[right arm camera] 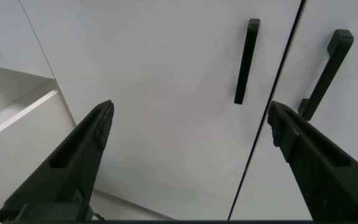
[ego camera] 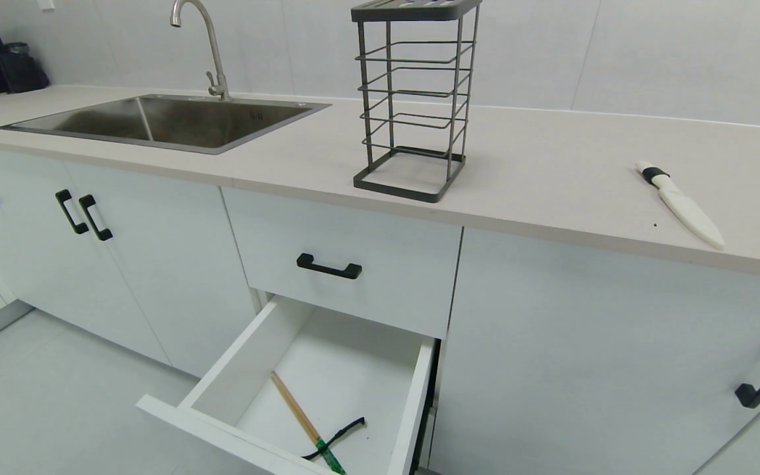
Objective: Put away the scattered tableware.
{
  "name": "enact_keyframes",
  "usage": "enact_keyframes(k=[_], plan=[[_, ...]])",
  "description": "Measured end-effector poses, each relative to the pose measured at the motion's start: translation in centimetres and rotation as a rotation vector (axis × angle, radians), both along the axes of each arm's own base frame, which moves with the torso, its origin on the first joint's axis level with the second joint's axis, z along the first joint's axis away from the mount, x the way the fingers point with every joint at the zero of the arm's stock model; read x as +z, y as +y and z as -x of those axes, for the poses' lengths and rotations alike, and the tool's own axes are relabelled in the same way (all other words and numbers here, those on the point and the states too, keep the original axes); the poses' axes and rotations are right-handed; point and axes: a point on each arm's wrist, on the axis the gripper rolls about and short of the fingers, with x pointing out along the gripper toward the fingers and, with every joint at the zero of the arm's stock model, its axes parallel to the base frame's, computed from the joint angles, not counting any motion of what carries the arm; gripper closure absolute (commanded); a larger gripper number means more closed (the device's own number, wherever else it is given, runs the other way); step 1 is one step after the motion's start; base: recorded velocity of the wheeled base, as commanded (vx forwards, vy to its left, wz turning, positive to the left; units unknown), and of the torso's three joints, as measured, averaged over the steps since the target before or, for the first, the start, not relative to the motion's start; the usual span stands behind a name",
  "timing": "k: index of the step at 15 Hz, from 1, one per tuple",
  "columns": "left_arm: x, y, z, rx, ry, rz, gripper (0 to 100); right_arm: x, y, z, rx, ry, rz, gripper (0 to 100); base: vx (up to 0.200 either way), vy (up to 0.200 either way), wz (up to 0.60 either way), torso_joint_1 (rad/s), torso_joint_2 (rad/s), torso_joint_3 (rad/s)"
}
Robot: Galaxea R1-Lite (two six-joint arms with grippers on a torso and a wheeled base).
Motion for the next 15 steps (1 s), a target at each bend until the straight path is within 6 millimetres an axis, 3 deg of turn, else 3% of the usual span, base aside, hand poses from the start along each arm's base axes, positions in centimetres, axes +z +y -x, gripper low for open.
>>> enact_keyframes(k=[3, 7, 11, 15], plan=[[-0.3, -0.2, 0.1, -0.093, 0.147, -0.003, 0, 0.0, 0.0, 0.0, 0.000, 0.000, 0.000, 0, 0.000, 0.000, 0.00, 0.000, 0.00, 0.000], [1.4, -0.2, -1.1, -0.227, 0.352, 0.000, 0, 0.0, 0.0, 0.0, 0.000, 0.001, 0.000, 0, 0.000, 0.000, 0.00, 0.000, 0.00, 0.000], [2.6, -0.6, -4.4, -0.285, 0.609, -0.015, 0, 0.0, 0.0, 0.0, 0.000, 0.001, 0.000, 0, 0.000, 0.000, 0.00, 0.000, 0.00, 0.000], [1.5, -1.2, -8.5, -0.332, 0.875, -0.134, 0, 0.0, 0.0, 0.0, 0.000, 0.002, 0.000, 0, 0.000, 0.000, 0.00, 0.000, 0.00, 0.000]])
